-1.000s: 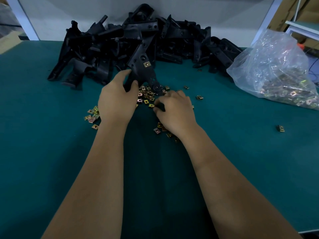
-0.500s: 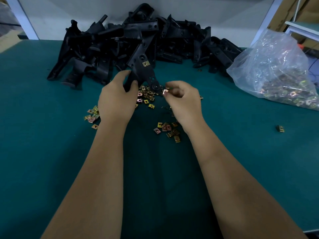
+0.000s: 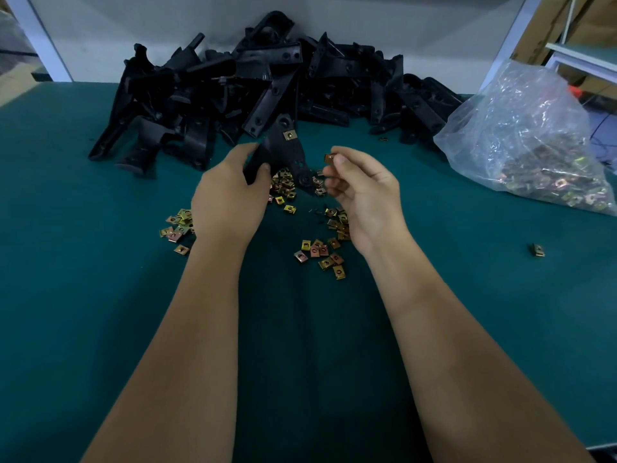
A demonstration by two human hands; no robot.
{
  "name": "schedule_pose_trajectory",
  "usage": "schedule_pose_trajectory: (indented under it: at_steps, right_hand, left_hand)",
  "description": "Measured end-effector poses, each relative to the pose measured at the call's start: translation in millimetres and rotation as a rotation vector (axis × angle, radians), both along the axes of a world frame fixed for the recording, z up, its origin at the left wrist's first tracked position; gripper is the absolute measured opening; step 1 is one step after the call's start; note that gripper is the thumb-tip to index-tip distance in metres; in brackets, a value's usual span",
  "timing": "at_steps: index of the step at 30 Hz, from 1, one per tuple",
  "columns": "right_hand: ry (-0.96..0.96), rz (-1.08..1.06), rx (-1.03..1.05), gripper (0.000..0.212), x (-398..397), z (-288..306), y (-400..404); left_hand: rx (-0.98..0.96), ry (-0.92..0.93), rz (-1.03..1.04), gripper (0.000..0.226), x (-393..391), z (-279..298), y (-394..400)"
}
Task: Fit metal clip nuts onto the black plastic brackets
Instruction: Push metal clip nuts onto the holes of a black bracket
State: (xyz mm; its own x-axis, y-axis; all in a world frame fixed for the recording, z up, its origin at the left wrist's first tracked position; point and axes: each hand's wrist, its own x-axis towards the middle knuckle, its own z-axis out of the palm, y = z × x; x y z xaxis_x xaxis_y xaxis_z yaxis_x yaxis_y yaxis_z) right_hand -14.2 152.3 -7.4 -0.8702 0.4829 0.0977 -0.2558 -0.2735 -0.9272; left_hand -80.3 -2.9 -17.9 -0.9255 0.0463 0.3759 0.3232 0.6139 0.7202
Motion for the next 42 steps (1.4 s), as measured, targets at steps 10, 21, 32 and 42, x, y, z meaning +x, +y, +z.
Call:
schedule_pose_trajectory:
  at_steps: [10, 21, 32, 42]
  right_hand:
    - [-0.050, -0.005, 0.094, 0.016, -3.2, -2.5, -2.4]
    - [-0.096, 0.022, 0.063, 0.012, -1.2, 0.5, -5.0]
    - [-0.098, -0.013, 0.044, 0.011, -6.2, -4.4, -6.6]
    - [-0.113, -0.137, 0.254, 0.025, -5.9, -4.5, -15.8]
  left_hand:
    - [-0.006, -0.007, -0.005, 0.040, 1.4, 0.5, 0.8]
    - [0.010, 0.024, -0.038, 0.041, 4.9, 2.2, 3.1]
    - [-0.005, 0.051, -0.048, 0.040, 4.5, 1.5, 4.9]
    - [0.001, 0.113, -0.011, 0.040, 6.4, 1.0, 9.6]
